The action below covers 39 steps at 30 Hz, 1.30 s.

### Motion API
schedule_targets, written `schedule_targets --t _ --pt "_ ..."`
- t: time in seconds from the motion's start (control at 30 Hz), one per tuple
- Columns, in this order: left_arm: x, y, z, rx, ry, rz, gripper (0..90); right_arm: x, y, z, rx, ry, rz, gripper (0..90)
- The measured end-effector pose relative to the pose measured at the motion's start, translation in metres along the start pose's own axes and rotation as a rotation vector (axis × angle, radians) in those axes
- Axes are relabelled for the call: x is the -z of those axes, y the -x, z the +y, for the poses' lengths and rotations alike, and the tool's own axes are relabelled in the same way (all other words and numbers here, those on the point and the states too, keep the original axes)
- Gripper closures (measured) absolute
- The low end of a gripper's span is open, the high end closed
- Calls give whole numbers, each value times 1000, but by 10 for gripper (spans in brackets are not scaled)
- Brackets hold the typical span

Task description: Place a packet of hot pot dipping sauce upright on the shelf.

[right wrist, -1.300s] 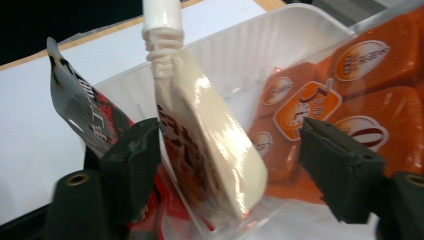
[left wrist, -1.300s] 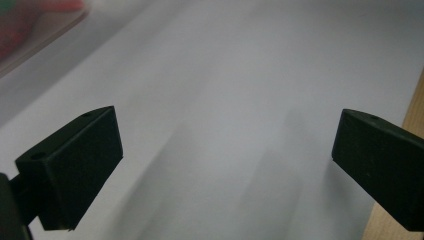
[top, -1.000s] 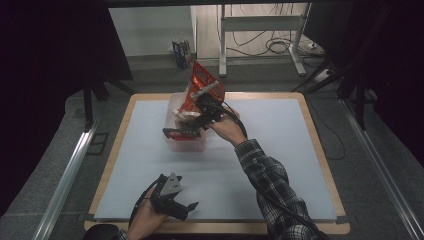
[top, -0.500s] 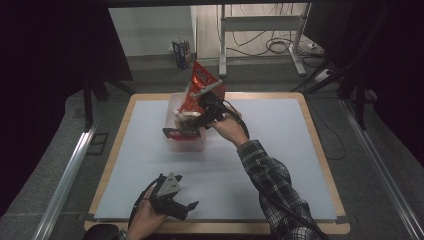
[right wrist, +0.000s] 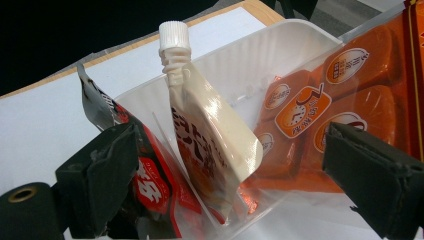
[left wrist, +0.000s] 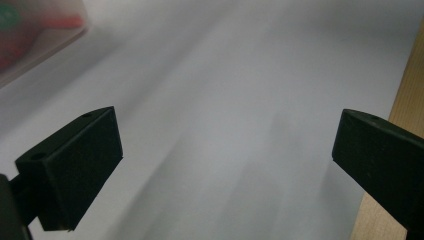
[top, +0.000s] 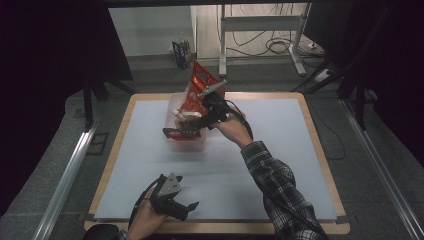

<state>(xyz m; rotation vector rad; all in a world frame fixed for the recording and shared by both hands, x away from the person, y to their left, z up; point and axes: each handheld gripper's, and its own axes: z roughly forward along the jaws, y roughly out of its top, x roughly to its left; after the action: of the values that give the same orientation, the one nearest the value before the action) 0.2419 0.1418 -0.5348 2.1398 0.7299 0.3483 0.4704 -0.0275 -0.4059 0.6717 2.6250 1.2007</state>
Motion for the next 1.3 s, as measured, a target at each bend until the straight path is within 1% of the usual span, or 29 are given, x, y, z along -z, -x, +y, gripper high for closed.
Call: schedule_targets --t 0.1,0.2,0.23,0.37,0.47,0.53,0.7,1.03,1.13,1.3 --pt "0 0 0 -4 -6 6 0 2 0 -1 -3 0 -3 77" --pt "0 0 0 -2 -9 9 0 4 1 -2 5 4 -3 76" --pt "0 0 0 -3 -9 9 0 5 0 -2 -2 6 -3 75" --pt "0 1 0 -8 -4 6 0 8 0 -5 -2 10 -4 72" --pt "0 1 0 -20 -3 4 0 10 1 -7 4 16 -7 70" --pt "0 2 1 -24 -5 3 0 12 2 -8 -2 20 -8 69" --pt "-1 2 1 -22 -6 3 0 18 2 -11 0 26 -10 67" --pt "3 -3 1 16 15 -20 0 25 2 -22 0 30 -15 57" --pt "4 -4 2 27 21 -21 0 27 2 -25 -3 33 -16 55" --pt "5 -5 2 31 22 -18 0 29 2 -30 -3 34 -17 53"
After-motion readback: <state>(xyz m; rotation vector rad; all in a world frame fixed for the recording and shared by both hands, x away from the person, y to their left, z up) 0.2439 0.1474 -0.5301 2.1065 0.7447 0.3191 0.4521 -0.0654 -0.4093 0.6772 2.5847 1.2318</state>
